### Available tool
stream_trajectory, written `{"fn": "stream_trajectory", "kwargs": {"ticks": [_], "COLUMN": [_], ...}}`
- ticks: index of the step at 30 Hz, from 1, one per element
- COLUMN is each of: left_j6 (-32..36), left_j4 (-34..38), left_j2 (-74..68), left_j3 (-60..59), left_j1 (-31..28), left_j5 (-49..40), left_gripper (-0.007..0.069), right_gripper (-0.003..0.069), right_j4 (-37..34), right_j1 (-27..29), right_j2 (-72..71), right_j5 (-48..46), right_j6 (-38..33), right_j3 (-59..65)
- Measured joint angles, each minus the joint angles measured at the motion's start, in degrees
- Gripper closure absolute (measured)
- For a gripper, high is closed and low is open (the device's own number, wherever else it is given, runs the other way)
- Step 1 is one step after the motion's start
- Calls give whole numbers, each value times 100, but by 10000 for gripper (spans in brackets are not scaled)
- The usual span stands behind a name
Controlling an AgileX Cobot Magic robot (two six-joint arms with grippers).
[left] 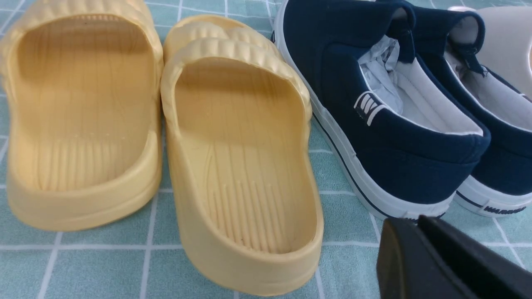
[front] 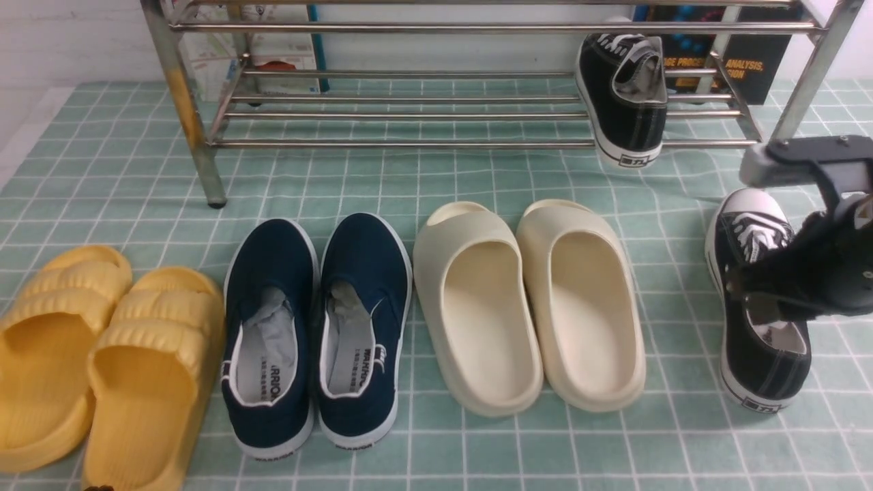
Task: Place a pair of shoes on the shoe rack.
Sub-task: Use the right arm to grab the shoe closest to it, then use the right arm to put a shoe into the shoe rack
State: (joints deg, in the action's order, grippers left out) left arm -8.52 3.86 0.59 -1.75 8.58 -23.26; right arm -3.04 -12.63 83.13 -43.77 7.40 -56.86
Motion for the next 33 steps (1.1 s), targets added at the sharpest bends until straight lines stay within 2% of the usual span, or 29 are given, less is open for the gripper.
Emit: {"fn": "stream_trajectory", "kwargs": {"ticks": [1,4,7,9,11,12,14,15,16,17,19,20,23,30,33], "left_j6": [0,0,0,0,0,0,0,0,0,0,0,0,0,0,0], "left_j4": [0,0,0,0,0,0,0,0,0,0,0,0,0,0,0], "left_j2": [0,0,0,0,0,0,0,0,0,0,0,0,0,0,0], "left_j3": [0,0,0,0,0,0,0,0,0,0,0,0,0,0,0], "left_j1": [0,0,0,0,0,0,0,0,0,0,0,0,0,0,0], "left_j5": [0,0,0,0,0,0,0,0,0,0,0,0,0,0,0], "left_gripper": [571,568,567,567,564,564,563,563,562,562,562,561,559,549,547], "right_gripper": [284,180,142,146,202,202,315,326,419,483,593,615,614,611,611], "right_j4": [133,373,777,991,1247,1247,1327,1327,1320,1305,1304,1316,1322,726,599], "right_j1": [0,0,0,0,0,0,-6,-6,-13,-13,-13,-13,-7,-3,-3], "right_j2": [164,473,824,997,1296,1296,1475,1475,1470,1457,1383,1317,1131,495,484], "right_j5": [170,529,821,891,975,975,1133,1144,1159,1159,1042,948,697,39,31], "right_j6": [91,301,747,1017,1342,1355,1436,1436,1435,1405,1281,1178,916,-634,-928], "right_j3": [7,7,7,7,7,7,7,7,1,-12,-57,-85,-190,-917,-1199]}}
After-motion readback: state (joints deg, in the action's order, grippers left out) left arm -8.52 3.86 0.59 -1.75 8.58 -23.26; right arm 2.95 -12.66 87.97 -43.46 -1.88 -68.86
